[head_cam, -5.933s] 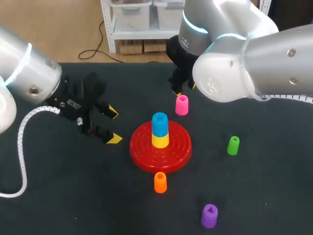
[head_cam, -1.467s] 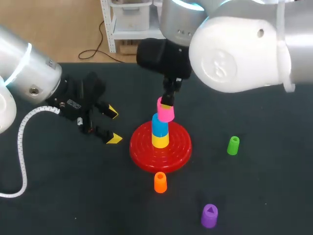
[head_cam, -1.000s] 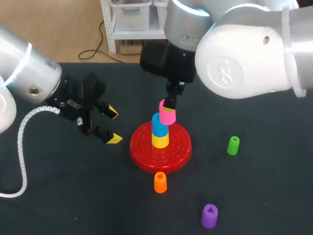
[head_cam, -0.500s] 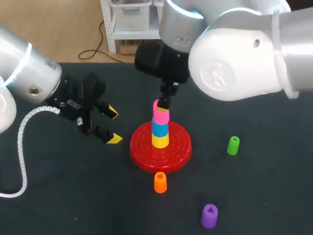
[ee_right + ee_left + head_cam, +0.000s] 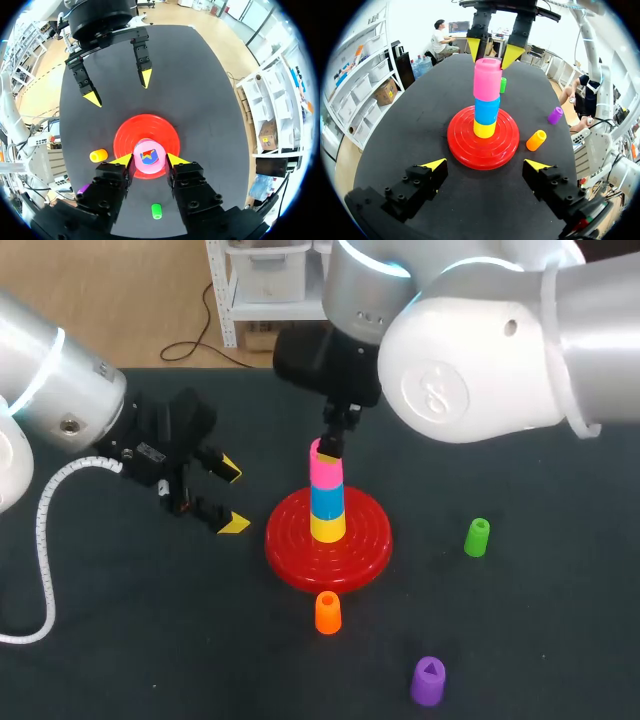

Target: Pick up and stack the cylinders on the red base in this order: pink,purple,orange,green

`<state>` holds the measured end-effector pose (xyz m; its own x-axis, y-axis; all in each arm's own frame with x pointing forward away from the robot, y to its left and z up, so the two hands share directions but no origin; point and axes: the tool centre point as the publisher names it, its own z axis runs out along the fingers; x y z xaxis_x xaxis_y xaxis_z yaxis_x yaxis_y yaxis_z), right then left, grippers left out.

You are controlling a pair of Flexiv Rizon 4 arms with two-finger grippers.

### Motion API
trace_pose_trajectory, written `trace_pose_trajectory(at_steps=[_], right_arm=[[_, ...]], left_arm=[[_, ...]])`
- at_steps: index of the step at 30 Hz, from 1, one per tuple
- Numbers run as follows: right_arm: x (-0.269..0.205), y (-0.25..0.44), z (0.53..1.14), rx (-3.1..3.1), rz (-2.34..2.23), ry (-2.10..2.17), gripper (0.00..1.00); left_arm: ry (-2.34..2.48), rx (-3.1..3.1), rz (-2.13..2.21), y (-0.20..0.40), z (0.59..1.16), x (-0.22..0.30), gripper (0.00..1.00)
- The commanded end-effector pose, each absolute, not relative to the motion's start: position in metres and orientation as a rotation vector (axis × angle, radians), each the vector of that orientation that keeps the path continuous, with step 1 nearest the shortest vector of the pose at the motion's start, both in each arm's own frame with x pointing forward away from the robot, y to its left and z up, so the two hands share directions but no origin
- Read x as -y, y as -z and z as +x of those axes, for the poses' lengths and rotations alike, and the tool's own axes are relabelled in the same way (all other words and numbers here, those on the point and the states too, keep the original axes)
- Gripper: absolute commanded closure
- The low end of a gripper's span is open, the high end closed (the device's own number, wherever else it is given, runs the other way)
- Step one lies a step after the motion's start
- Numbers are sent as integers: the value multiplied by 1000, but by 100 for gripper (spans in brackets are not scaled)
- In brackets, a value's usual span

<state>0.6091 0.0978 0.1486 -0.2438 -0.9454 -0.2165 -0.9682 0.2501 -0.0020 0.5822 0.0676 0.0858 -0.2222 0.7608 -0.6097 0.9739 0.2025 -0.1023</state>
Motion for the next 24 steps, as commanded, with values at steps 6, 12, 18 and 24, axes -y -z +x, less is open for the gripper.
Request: trace_pose_trajectory(at_steps=[6, 12, 18, 24], right_arm=[[-98, -151, 602, -2332, -1822, -218, 100], [-98, -149, 602, -2330, -1825, -215, 100], [-98, -147, 603, -2332, -1822, -213, 100], [-98, -146, 606, -2329, -1813, -204, 100]], left_arm=[[667, -2059, 1615, -86, 583, -67, 0], [667, -2059, 1615, -86, 583, -67, 0], [667, -2059, 1615, -86, 583, -67, 0], [667, -2059, 1615, -86, 583, -67, 0]])
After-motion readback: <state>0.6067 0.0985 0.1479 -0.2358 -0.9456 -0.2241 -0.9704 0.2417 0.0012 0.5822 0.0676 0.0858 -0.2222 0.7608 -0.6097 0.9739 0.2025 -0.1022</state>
